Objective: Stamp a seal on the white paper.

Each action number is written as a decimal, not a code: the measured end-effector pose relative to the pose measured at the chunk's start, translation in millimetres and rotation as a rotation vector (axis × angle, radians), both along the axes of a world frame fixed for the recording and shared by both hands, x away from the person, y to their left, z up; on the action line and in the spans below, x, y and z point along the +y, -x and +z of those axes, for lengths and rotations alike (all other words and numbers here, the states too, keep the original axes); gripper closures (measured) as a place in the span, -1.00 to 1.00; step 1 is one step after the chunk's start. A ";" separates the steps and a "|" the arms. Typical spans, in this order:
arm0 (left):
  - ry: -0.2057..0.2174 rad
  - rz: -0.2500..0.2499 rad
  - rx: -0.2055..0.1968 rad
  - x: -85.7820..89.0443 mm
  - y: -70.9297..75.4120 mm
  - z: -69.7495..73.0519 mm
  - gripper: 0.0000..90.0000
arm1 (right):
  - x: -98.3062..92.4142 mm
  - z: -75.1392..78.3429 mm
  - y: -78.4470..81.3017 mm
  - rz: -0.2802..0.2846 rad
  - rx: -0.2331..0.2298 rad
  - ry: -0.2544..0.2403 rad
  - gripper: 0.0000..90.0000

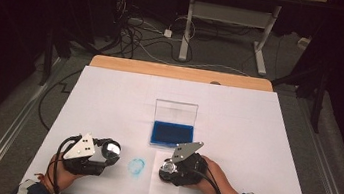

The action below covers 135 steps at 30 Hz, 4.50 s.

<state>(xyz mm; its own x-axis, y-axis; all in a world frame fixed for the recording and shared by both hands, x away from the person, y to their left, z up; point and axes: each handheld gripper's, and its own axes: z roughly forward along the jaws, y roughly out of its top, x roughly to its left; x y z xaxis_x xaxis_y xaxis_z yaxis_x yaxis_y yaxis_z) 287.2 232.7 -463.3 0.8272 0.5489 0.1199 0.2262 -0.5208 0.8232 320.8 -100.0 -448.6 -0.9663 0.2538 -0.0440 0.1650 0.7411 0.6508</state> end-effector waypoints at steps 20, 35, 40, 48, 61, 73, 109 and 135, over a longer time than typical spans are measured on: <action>-0.008 -0.006 -0.004 -1.5 1.1 1.0 -0.20 | -0.5 -2.5 -1.1 -0.009 0.018 -0.012 0.26; -0.012 -0.013 0.002 -2.7 0.8 0.5 -0.20 | -1.3 -4.3 -1.7 -0.018 0.036 -0.025 0.26; -0.009 -0.014 0.003 -2.4 0.6 0.4 -0.20 | -1.0 -4.0 -0.6 -0.012 0.023 -0.015 0.26; -0.011 -0.016 0.000 -3.1 1.0 0.9 -0.20 | -1.8 -5.5 0.9 -0.015 0.010 -0.022 0.26; -0.008 -0.018 0.001 -2.8 1.0 0.6 -0.20 | -2.3 -7.8 0.2 -0.015 0.012 -0.027 0.26; -0.004 -0.020 -0.002 -1.4 0.0 1.2 -0.20 | -4.1 -12.4 -1.9 -0.005 0.019 -0.031 0.31; 0.003 -0.028 0.003 -3.6 -0.1 1.1 -0.20 | -13.1 14.2 -2.5 -0.044 -0.019 -0.104 0.32; 0.052 -0.113 0.050 -46.8 -3.6 1.6 -0.20 | -27.3 50.0 2.1 -0.084 -0.080 -0.213 0.32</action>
